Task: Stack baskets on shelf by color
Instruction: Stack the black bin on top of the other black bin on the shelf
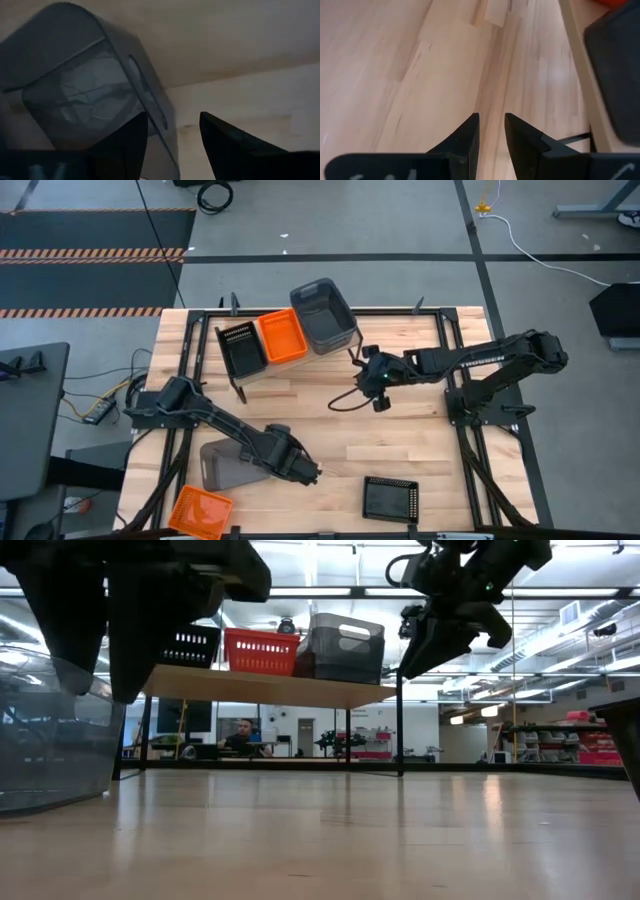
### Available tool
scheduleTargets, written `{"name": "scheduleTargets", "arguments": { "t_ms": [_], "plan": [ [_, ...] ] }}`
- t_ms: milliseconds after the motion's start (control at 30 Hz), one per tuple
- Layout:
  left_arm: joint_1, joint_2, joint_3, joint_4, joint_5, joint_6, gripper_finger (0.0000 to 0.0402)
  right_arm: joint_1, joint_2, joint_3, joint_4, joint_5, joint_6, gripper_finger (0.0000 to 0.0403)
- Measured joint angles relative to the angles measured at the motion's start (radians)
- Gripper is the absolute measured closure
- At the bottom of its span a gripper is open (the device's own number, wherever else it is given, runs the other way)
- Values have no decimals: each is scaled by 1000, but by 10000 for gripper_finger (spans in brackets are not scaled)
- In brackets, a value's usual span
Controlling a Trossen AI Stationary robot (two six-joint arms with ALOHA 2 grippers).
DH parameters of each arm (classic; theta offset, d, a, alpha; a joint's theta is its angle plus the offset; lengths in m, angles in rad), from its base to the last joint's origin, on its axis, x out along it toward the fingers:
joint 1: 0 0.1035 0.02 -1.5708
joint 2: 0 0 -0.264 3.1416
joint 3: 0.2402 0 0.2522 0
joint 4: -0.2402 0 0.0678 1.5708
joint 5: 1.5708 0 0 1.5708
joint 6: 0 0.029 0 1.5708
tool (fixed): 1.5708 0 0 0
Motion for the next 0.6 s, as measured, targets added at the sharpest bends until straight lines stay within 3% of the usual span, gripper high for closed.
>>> {"name": "scheduleTargets", "arguments": {
  "t_ms": [267, 600],
  "plan": [
    [17, 16, 0, 96, 26, 202, 241, -53, 0, 0, -23, -79, 1, 304],
    [62, 16, 0, 232, 34, 488, 357, -99, 0, -80, 0, -101, 2, 304]
  ]
}}
